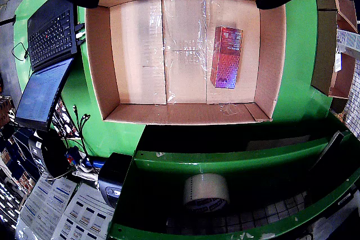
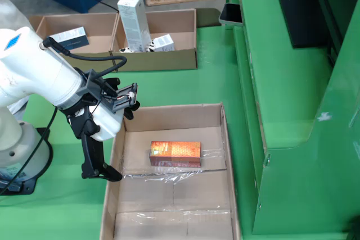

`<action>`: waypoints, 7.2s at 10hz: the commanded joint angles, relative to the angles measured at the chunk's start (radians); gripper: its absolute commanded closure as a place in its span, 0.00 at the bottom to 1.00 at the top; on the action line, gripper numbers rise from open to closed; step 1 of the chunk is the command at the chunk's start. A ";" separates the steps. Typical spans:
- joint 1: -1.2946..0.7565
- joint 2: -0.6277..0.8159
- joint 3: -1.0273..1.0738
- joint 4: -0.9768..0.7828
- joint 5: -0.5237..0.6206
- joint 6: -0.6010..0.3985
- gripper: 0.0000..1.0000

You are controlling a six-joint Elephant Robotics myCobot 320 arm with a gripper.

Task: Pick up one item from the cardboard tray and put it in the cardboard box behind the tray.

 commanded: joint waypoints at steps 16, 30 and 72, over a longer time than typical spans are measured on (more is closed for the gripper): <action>0.265 0.040 0.009 -0.040 -0.079 0.154 0.00; 0.256 -0.933 1.267 -0.235 -0.069 0.139 0.00; 0.246 -1.327 1.267 0.099 -0.020 0.375 0.00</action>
